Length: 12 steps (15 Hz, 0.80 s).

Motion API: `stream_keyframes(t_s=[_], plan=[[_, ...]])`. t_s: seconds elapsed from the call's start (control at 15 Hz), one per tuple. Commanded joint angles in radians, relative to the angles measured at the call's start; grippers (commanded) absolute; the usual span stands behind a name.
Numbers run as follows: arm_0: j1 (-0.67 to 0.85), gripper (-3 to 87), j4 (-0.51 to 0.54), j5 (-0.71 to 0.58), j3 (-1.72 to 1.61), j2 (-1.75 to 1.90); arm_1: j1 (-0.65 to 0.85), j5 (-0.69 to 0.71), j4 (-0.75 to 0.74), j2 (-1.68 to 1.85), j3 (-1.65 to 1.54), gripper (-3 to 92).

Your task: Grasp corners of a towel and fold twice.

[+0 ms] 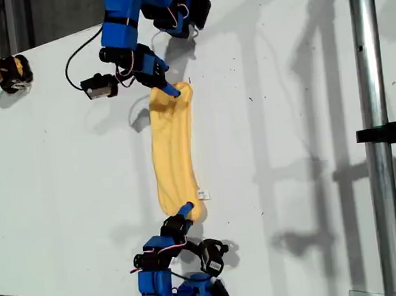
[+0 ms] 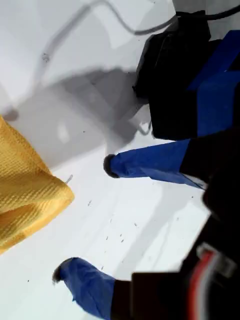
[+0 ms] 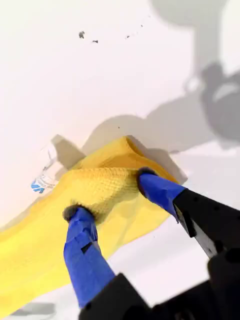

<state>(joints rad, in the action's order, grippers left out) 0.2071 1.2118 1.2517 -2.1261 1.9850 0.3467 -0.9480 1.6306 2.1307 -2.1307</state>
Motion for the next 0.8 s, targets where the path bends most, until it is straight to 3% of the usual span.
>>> stream_keyframes(t_s=[0.0,0.2,0.47,0.53,0.73], plan=[[-0.014,21.0,0.012,0.011,-0.074,0.272,0.029,-0.055,0.037,0.227,0.032,33.2],[-0.031,20.2,-0.08,-0.014,-0.37,0.822,0.028,-0.181,0.057,0.448,-0.025,30.3],[-0.089,21.1,-0.015,-0.025,-0.652,1.489,-0.026,-0.374,0.089,0.58,-0.098,34.7],[-0.103,21.0,-0.018,-0.028,-0.676,1.485,-0.048,-0.43,0.072,0.574,-0.155,37.2],[-0.115,18.5,-0.04,-0.015,-0.746,1.486,-0.017,-0.422,-0.118,0.634,-0.405,40.7]])
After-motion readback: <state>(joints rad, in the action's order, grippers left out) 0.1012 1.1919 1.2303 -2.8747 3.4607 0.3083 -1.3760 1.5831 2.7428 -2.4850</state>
